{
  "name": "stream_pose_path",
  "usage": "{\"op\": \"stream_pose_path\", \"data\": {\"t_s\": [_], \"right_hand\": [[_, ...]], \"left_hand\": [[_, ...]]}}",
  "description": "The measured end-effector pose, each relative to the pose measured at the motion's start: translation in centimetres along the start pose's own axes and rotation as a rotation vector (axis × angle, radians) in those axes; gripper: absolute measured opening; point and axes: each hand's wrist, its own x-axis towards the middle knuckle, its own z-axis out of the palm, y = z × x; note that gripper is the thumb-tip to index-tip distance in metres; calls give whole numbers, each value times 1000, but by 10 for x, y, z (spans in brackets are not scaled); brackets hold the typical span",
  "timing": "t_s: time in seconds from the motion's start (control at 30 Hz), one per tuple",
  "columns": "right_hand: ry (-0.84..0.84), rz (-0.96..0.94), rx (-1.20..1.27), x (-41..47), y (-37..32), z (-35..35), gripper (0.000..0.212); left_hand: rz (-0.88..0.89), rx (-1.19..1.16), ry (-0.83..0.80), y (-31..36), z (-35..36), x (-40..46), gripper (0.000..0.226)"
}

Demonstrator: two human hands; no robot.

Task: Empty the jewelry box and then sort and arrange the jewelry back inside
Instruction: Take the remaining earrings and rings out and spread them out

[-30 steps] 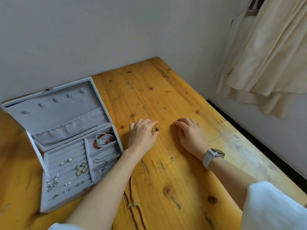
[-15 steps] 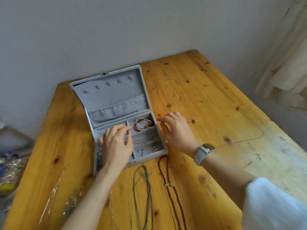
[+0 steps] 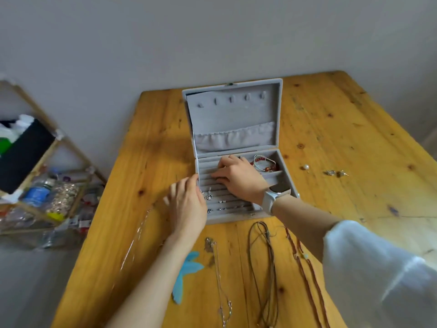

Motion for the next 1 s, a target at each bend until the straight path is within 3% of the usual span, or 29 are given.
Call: {"op": "stream_pose_path", "data": {"t_s": [0.33, 0.53, 0.7, 0.8, 0.9, 1.0], "right_hand": [[-65, 98, 143, 3, -4, -13, 16], [217, 296, 434, -39, 17, -50, 8], [414, 540, 349, -106, 82, -74, 8], [499, 673, 256, -140, 120, -84, 9], [466, 755, 161, -159, 151, -85, 12], [392, 768, 82, -164, 172, -80, 13]], "left_hand": [[-1, -13, 19, 2, -6, -3, 27], [102, 57, 35, 23, -13, -2, 43], [329, -14, -80, 87, 9, -12, 32], [441, -19, -210, 132, 23, -20, 37], [424, 118, -412, 155, 40, -21, 53], [345, 203, -455, 159, 50, -23, 58]]}}
